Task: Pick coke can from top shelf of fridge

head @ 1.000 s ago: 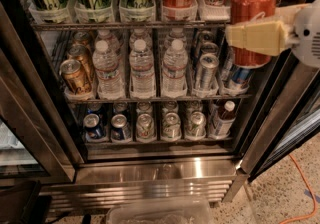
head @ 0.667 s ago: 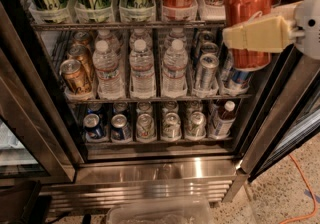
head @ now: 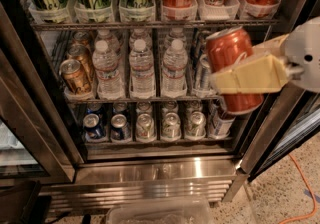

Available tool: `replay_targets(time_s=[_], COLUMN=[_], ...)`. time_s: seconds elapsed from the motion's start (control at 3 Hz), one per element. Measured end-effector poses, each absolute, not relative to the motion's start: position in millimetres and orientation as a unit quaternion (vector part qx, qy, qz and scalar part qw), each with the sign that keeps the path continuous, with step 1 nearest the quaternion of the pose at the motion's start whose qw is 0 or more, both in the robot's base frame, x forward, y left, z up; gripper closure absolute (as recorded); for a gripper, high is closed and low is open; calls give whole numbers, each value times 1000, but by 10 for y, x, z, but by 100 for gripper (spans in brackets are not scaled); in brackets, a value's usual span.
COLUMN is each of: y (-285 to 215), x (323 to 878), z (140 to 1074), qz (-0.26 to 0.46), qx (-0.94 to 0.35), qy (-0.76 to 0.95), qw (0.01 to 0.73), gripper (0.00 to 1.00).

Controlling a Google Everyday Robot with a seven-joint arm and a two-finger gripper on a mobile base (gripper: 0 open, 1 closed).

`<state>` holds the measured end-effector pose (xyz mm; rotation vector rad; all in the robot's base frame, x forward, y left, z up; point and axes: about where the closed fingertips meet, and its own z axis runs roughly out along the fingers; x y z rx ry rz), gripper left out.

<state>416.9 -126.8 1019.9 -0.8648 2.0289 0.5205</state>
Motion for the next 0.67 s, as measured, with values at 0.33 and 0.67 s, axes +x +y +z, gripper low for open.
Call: replay_targets(time_s=[0.33, 0.67], y=[-1097, -1088], x=[3940, 3927], z=[10064, 10060], qz=[235, 236], qx=[-376, -378], qy=[804, 803], qw=[397, 396], gripper=[100, 100])
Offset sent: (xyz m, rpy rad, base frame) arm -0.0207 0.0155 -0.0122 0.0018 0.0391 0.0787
